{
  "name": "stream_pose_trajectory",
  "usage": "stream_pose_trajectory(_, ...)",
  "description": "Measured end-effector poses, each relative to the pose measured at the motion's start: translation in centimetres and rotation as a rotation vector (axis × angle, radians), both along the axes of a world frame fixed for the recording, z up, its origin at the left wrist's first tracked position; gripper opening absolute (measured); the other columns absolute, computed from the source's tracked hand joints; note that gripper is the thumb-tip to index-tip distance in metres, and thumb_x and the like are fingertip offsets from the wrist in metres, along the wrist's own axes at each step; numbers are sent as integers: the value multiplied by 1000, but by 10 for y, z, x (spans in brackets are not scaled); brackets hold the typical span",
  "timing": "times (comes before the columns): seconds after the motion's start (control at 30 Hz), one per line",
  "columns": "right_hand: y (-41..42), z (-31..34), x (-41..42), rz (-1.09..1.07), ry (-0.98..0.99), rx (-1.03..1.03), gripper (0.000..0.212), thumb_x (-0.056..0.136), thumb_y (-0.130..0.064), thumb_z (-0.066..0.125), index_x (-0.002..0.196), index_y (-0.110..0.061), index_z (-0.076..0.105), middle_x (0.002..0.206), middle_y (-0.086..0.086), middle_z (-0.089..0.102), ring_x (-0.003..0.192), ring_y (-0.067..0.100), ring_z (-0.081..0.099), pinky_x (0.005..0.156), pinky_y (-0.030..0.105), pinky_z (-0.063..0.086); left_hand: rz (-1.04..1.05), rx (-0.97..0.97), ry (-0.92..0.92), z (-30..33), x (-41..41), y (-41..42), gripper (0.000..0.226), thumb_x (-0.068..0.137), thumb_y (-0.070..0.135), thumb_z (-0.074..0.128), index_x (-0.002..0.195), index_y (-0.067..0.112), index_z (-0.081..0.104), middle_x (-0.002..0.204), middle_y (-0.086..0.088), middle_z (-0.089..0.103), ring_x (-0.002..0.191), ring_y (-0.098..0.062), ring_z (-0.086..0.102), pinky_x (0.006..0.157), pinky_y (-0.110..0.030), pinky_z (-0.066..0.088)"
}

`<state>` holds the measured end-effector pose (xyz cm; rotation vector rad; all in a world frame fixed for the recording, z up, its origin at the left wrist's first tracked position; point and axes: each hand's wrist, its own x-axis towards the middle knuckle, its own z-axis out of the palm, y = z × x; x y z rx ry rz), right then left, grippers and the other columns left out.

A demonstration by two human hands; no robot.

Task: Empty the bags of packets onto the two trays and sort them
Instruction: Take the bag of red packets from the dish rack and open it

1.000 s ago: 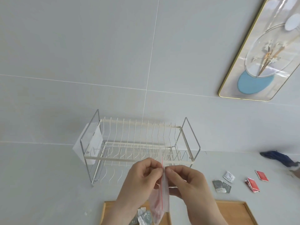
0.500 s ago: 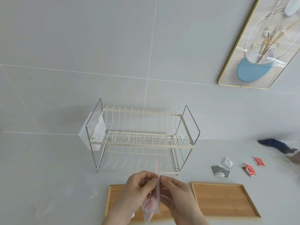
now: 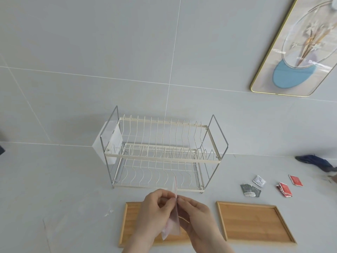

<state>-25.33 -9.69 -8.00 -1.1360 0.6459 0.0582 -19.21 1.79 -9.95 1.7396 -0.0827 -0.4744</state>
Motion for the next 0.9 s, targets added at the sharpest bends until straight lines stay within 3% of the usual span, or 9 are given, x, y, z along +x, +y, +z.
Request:
stream_pose_trajectory(0.17,4,-1,1,-1,15,1,24,99,-7,57,100,7,77,102,27,77,101,37,75,86,42,59,9,128,-87,-5,0,-1,11,85,20,68,77,26,72,70,6,76,66,-5,71,61,-26,56)
stream_pose_trajectory(0.27,4,-2,1,-6,21,8,23,97,-9,61,99,7,78,101,26,78,101,37,75,90,45,59,-22,172,-151,-7,-1,0,12,86,20,68,78,28,70,70,7,75,65,-2,70,63,-21,56)
stream_pose_trajectory(0.4,5,-1,1,-6,27,14,22,96,-10,63,97,7,78,98,24,79,94,31,78,78,38,61,-35,247,-254,-7,-4,0,13,86,24,67,76,32,66,66,12,73,63,2,67,57,-12,49)
stream_pose_trajectory(0.63,3,-8,2,-48,74,12,22,94,-8,64,86,9,76,94,31,77,91,39,76,72,41,62,-91,200,-257,-11,-7,4,8,82,25,69,79,29,63,69,11,71,58,-2,63,63,-27,56)
stream_pose_trajectory(0.7,2,-10,1,-46,64,25,21,93,-6,63,81,5,77,88,28,76,83,36,76,70,40,61,-89,182,-261,-12,-7,5,11,80,24,70,82,31,62,69,7,69,57,-3,61,64,-30,56)
stream_pose_trajectory(0.8,2,-13,1,-29,56,57,26,93,-5,63,74,0,80,82,24,75,76,30,75,73,41,60,-85,158,-265,-15,-5,8,17,79,20,70,86,33,63,74,3,67,56,-4,59,62,-29,56)
stream_pose_trajectory(0.9,2,-15,2,-25,68,79,20,93,-5,64,81,3,79,83,23,75,81,32,75,79,43,60,-89,143,-272,-15,-5,10,19,76,21,74,87,33,65,81,5,66,58,-6,60,61,-25,56)
